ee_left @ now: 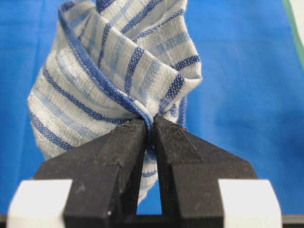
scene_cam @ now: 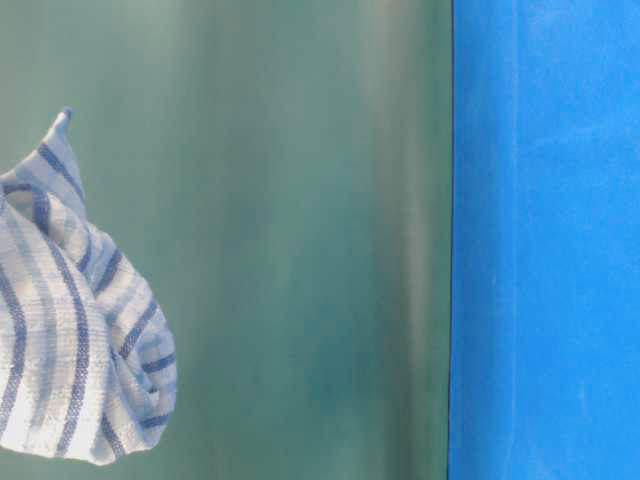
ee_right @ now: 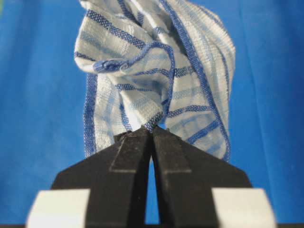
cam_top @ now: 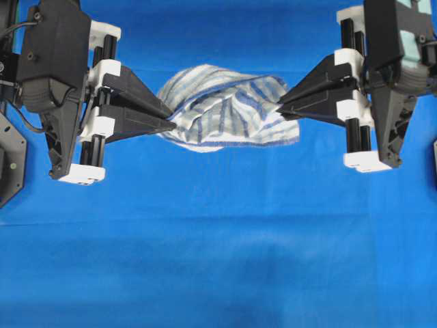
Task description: Lift the towel with both arms.
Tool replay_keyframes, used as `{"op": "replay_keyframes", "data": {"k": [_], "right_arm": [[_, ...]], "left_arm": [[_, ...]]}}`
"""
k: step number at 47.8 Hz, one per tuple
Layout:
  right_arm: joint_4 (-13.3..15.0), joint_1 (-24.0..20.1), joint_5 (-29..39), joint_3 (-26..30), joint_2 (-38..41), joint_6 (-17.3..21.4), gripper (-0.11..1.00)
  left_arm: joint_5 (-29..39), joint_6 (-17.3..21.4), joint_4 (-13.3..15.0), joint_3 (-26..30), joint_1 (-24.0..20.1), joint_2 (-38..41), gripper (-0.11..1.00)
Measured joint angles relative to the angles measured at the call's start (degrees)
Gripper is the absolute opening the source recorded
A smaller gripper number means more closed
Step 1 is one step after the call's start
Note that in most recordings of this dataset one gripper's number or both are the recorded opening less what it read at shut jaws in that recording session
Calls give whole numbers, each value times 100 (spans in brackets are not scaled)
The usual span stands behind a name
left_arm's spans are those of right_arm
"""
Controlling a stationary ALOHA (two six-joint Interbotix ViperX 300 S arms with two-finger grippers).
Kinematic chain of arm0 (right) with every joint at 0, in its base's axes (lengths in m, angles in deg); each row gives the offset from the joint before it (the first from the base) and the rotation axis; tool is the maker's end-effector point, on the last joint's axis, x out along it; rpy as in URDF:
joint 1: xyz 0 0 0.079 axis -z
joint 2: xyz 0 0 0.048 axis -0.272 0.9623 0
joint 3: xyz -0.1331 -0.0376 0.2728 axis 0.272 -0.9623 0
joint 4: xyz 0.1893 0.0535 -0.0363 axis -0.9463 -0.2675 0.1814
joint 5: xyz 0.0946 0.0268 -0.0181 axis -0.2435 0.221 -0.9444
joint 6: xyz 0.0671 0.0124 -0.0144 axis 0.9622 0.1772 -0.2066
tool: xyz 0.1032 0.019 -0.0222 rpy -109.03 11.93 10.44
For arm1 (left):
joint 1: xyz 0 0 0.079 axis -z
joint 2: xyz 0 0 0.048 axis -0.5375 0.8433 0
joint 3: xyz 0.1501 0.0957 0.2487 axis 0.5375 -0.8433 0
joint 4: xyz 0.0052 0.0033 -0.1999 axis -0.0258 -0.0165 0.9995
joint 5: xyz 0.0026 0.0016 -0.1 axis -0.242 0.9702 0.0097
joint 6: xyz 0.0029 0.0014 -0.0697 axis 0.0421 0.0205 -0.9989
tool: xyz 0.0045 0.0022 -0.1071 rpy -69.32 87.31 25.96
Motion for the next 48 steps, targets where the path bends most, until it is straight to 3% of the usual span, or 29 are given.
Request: {"op": "replay_keyframes", "data": {"k": [4,8,11,15,24,32,48], "right_arm": [[9,0,0,0,0,9,39],[70,0,0,-9,9,26,62],[141,0,0,0,18,53,69],[193,0,0,-9,26,53,65],[211,0,0,-18,70,62,66],[211,0,-114,-369,290,132,66],[202,-185,-1327,-1503,1037,589,65]], "left_arm": [[0,9,0,0,0,-9,28],[-9,-26,0,-26,9,-26,55],[-9,-9,-9,-70,9,-44,73],[-26,-18,0,-132,9,-70,89],[-53,-18,0,-229,9,-123,87],[-290,-18,0,-615,9,-26,87],[-1661,-44,9,-1916,105,650,87]]}}
